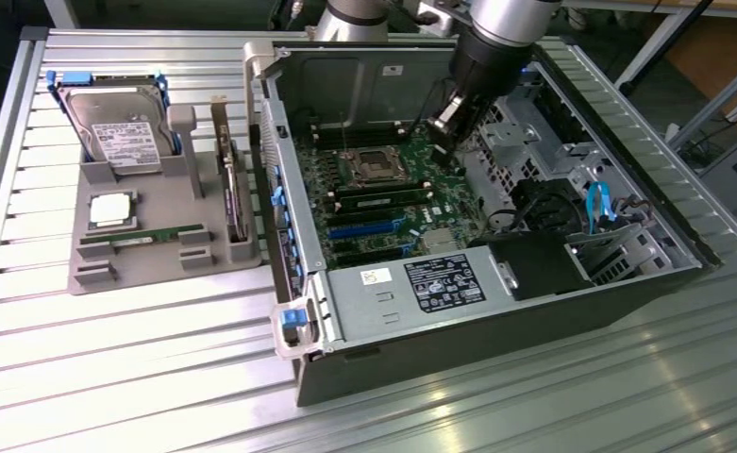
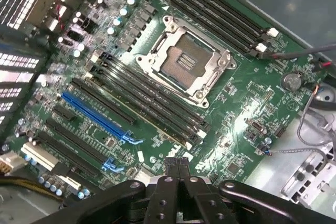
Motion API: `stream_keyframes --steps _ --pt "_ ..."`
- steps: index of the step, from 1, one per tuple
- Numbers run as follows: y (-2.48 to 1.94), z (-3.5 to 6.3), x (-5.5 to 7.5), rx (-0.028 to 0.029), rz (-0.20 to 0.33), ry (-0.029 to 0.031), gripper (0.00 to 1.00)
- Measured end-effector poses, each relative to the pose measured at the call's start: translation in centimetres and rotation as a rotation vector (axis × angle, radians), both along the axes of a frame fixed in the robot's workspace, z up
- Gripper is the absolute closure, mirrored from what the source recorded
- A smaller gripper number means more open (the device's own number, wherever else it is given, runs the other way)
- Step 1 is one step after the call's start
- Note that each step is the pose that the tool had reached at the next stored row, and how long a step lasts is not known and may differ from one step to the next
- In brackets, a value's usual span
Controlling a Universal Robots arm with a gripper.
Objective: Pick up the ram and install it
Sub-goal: 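Press down the ram until it locks into place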
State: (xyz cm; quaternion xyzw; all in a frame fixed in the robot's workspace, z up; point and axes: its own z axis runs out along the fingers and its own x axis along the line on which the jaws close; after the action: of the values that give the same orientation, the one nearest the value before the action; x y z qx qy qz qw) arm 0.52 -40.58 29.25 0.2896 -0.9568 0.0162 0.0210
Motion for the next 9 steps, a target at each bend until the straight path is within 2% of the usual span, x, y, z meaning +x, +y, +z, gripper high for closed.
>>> stream_keyframes --steps 5,9 --pt "0.00 -0.02 0.00 -0.0003 -0.128 0.0000 0.90" --pt "0.00 -0.03 0.00 -0.0007 -0.201 0.0000 0.90"
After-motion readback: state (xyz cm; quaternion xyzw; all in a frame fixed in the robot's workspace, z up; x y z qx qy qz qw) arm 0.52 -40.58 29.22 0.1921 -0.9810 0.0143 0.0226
